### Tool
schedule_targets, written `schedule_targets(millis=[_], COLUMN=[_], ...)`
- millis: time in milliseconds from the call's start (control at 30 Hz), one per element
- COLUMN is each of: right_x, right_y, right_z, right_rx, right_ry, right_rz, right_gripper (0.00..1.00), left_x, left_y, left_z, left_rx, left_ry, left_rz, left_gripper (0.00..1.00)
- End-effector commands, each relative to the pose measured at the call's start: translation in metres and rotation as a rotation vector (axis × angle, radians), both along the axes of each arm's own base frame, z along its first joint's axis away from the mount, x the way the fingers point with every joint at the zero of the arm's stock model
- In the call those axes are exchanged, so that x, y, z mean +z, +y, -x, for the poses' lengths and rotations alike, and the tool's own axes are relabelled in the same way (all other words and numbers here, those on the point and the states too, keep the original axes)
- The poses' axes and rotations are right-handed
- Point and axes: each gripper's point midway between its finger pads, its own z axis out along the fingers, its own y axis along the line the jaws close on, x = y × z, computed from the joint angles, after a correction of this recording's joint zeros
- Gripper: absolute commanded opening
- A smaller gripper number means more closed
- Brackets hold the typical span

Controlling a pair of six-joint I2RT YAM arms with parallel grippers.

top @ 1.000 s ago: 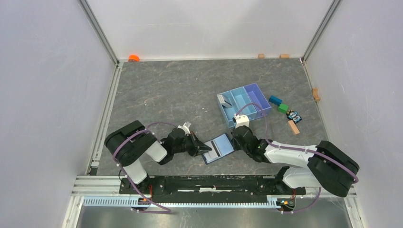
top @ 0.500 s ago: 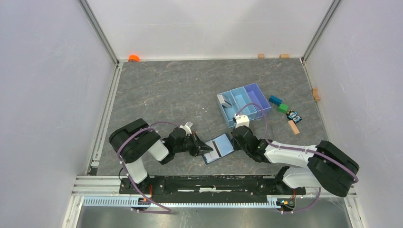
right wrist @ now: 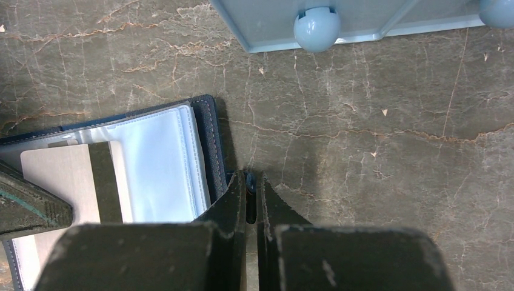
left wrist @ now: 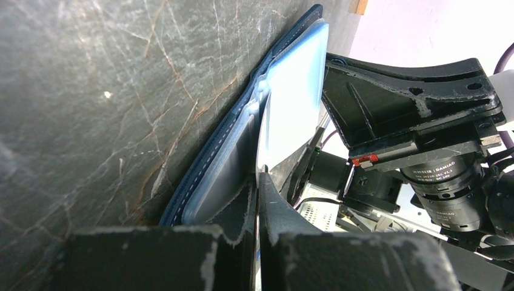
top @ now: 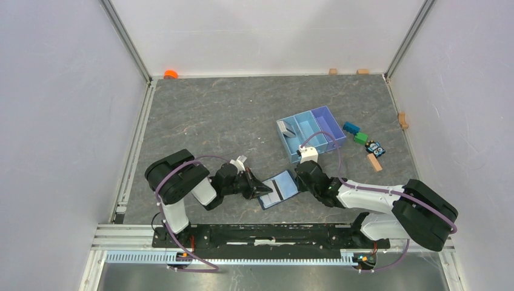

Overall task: Put the credit cards into the card holder
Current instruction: Insert the credit card into the card holder.

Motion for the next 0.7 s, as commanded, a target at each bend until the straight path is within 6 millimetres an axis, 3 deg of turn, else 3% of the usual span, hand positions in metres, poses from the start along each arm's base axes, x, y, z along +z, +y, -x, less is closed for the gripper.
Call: schedule_targets(millis=[0, 667], right_x=[-0.03, -0.029], right_y=[-0.026, -0.031], right_z=[0.026, 0.027], right_rx=[0.008, 0.001], right_ry=[0.12, 0.115], right_rz=[0.131, 0.144], right_gripper=[0.0, 0.0], left_x=[-0.023, -0.036], left_y=[0.013, 0.021], left_z=[-0.002, -0.001], left_rx=[0.053, 0.037], left_ry=[0.016, -0.012], left_rz=[-0.081, -0.171], left_gripper=[0.02, 0.02])
